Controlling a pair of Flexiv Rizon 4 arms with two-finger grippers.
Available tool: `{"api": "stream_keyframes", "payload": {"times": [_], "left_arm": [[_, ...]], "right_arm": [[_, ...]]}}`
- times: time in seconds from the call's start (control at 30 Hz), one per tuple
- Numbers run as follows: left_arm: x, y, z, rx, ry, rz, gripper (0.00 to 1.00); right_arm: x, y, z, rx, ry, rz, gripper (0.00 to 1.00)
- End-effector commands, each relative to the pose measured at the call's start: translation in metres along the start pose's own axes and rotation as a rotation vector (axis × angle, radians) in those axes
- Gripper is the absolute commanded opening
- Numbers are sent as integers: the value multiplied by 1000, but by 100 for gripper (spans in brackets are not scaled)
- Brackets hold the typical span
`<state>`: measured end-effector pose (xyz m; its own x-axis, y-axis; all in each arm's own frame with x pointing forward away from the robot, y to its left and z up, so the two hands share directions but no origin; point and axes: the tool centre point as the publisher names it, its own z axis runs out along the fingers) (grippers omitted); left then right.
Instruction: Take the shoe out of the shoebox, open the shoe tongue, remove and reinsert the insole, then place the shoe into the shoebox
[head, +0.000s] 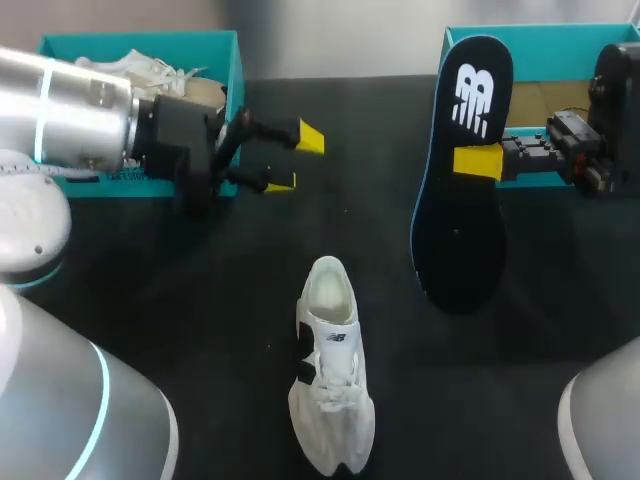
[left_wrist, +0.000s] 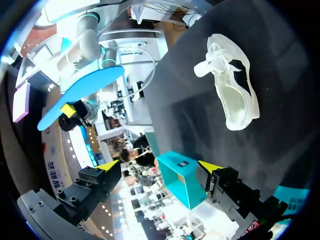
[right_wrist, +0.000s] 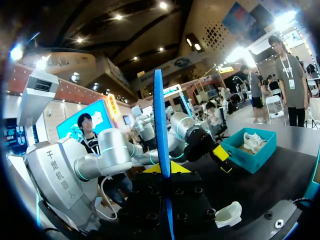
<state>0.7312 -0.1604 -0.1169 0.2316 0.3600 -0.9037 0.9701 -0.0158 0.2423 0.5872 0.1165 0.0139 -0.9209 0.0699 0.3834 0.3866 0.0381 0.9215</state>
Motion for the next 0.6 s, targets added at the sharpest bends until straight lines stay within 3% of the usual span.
{"api": "stream_keyframes", "payload": {"times": [0.03, 0.13, 0.3, 0.6], "left_arm": [[2, 6, 6, 20, -236, 15, 100], [-5, 6, 11, 28, -290, 2, 100], [-17, 11, 16, 22, -310, -19, 100], [-28, 14, 20, -84, -333, -77, 100]], "right_arm": [[-2, 2, 2, 4, 2, 1, 0], [-2, 2, 2, 4, 2, 1, 0], [-33, 0, 8, -9, 11, 160, 0], [-92, 18, 6, -16, 48, 311, 0]]}}
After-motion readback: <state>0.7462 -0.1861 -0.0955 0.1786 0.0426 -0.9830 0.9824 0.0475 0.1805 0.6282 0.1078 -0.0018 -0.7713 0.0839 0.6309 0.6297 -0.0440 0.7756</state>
